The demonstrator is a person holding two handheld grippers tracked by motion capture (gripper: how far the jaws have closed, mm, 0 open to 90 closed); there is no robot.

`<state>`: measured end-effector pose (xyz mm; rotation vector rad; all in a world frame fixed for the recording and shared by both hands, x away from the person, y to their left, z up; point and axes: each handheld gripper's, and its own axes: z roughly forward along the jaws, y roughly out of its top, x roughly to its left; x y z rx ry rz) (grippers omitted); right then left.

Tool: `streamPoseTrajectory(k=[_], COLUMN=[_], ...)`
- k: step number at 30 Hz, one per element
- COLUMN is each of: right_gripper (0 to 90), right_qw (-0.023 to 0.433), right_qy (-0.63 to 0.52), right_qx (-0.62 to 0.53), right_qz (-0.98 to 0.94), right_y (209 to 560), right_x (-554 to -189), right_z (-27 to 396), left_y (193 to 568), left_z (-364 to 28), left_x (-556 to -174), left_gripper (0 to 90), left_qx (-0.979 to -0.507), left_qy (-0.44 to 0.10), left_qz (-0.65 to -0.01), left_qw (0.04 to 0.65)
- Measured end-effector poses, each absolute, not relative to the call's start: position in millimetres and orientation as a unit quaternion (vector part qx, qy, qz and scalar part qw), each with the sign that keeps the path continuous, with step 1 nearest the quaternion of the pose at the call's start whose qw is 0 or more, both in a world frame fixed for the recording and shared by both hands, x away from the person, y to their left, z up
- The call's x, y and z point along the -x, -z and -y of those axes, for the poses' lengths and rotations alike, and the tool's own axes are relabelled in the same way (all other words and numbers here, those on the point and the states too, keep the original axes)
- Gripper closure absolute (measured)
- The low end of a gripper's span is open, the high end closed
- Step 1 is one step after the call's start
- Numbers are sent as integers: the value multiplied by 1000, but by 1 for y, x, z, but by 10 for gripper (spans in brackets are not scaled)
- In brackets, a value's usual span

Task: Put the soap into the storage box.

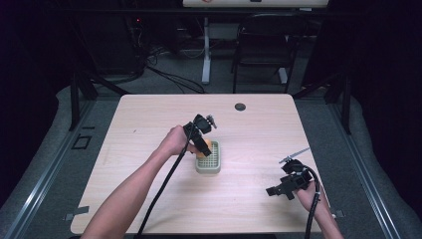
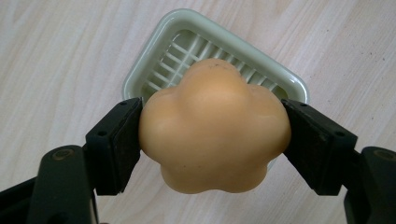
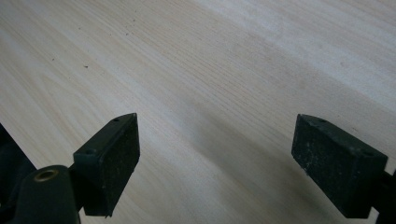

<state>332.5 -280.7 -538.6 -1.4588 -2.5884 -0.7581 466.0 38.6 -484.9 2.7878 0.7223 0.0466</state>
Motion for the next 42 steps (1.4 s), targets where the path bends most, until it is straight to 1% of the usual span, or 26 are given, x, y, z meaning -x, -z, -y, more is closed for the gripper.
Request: streamPoseTrajectory(k=[20, 31, 37, 40, 42], right_gripper=[151, 151, 151, 151, 151], right_qw=[34, 37, 35, 32, 35], right_qy=[252, 240, 252, 252, 252], right_qx=[483, 474, 483, 486, 484], right_qz=[838, 846, 838, 836, 838], right_y=[539, 538, 539, 540, 540], right_x=[-331, -332, -331, -331, -331], right_z=[279, 280, 279, 278, 279], left_y=[512, 516, 519, 517, 514], left_z=[-17, -15, -12, -13, -14], left_x=[-472, -474, -475, -475, -475], left_gripper=[249, 247, 242, 225, 200], left_qx=[-964, -962, -961, -956, -957], left_qy=[-1, -6, -8, -14, -16], left_qz=[-244, -252, -253, -263, -260], left_qw=[102, 108, 112, 128, 128])
